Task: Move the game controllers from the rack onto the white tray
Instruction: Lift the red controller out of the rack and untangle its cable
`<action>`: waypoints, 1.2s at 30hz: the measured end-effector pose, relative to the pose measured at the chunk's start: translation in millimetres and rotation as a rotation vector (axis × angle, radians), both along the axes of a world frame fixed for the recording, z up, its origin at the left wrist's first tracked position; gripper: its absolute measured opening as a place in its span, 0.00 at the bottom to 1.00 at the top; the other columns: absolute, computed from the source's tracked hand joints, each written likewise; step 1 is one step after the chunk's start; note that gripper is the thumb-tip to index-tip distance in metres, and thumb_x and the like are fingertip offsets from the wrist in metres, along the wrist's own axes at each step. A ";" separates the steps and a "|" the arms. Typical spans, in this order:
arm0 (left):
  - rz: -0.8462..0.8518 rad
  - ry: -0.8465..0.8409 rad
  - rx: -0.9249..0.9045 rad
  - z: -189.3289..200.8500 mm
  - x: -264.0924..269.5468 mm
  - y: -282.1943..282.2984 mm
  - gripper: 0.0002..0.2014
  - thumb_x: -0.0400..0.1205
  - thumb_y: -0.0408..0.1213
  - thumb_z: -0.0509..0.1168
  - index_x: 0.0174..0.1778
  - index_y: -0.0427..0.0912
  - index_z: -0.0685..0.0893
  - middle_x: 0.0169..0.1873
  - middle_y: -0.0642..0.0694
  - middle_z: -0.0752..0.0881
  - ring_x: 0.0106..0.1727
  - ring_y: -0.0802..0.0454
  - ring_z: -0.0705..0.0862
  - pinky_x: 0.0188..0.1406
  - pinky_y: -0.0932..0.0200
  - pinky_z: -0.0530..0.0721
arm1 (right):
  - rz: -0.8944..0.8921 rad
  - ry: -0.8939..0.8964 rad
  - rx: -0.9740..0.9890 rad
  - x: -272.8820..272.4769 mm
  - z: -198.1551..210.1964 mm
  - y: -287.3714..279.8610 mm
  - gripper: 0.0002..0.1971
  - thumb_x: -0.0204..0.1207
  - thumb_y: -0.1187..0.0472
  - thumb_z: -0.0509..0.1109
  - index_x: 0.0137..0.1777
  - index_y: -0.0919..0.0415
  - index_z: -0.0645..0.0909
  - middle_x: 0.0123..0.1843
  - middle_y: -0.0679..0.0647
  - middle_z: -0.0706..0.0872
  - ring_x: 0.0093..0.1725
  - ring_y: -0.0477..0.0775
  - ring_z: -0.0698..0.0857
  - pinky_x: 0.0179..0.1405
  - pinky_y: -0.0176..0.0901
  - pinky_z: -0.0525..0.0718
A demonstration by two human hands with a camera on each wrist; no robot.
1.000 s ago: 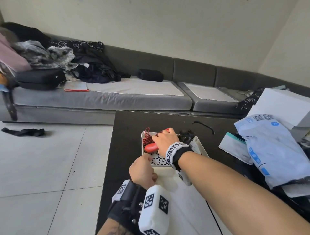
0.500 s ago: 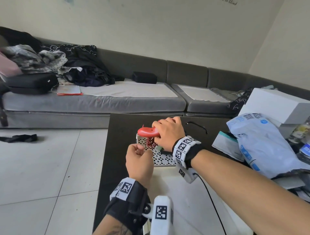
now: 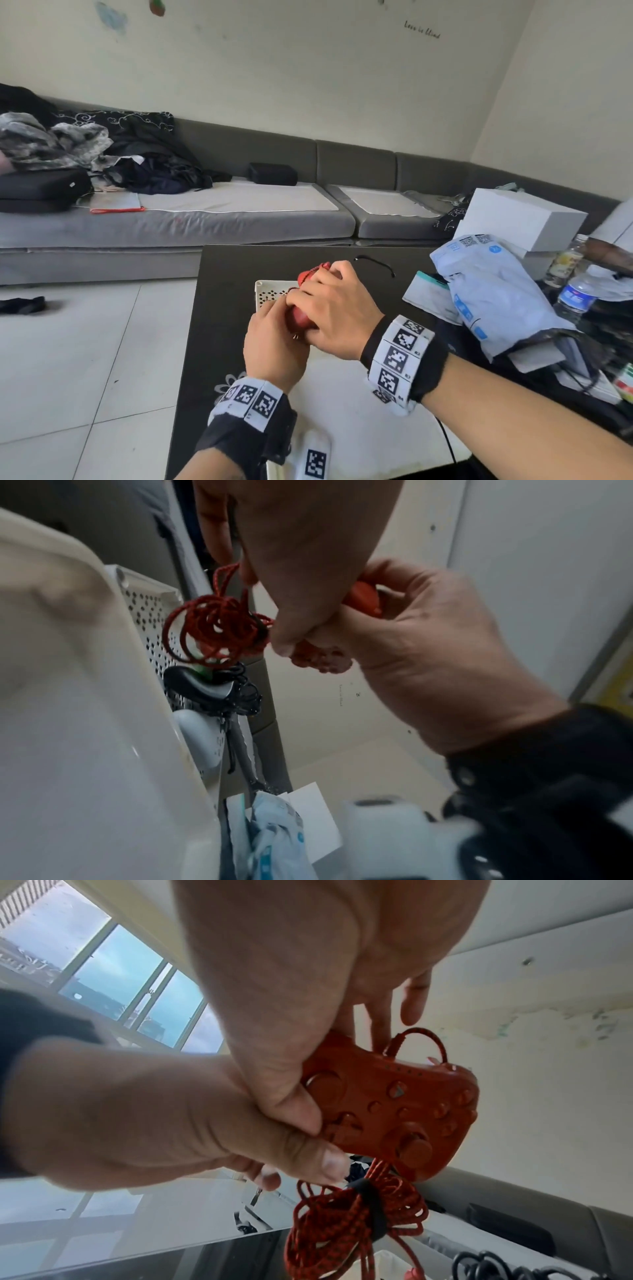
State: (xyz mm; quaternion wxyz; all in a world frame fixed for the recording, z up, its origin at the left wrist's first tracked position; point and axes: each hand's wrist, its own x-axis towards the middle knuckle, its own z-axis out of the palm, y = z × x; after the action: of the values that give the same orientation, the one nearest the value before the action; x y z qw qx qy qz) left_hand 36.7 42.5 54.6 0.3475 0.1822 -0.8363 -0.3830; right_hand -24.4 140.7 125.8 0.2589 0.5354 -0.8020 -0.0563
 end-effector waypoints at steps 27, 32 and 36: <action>-0.393 -0.084 1.316 -1.6 -4.5 -9.0 0.13 0.78 0.38 0.72 0.54 0.33 0.85 0.44 0.34 0.84 0.33 0.49 0.82 0.38 0.56 0.78 | -0.274 -2.069 -0.944 -56.6 -57.4 44.3 0.27 0.68 0.35 0.70 0.54 0.57 0.87 0.48 0.62 0.89 0.45 0.67 0.88 0.48 0.53 0.86; -0.376 -0.141 1.084 -12.4 -11.3 -11.9 0.12 0.75 0.39 0.76 0.49 0.35 0.88 0.40 0.38 0.88 0.33 0.49 0.83 0.29 0.60 0.78 | -0.243 -1.897 -0.862 -55.2 -62.9 44.4 0.13 0.67 0.47 0.75 0.46 0.53 0.87 0.43 0.57 0.91 0.37 0.57 0.88 0.39 0.44 0.85; -0.554 -0.156 0.884 -12.9 -10.5 -7.0 0.14 0.66 0.32 0.68 0.47 0.37 0.89 0.31 0.47 0.91 0.31 0.54 0.86 0.27 0.66 0.81 | -0.258 -1.807 -0.940 -57.3 -73.9 46.0 0.19 0.57 0.45 0.80 0.45 0.54 0.89 0.32 0.52 0.88 0.27 0.49 0.84 0.26 0.36 0.78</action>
State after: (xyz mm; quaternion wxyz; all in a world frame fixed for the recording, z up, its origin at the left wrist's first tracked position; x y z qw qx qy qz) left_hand 26.2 35.5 41.7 0.0600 0.1113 -0.6350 -0.7621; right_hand -81.7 186.6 51.9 -0.2662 0.1318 -0.6897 0.6604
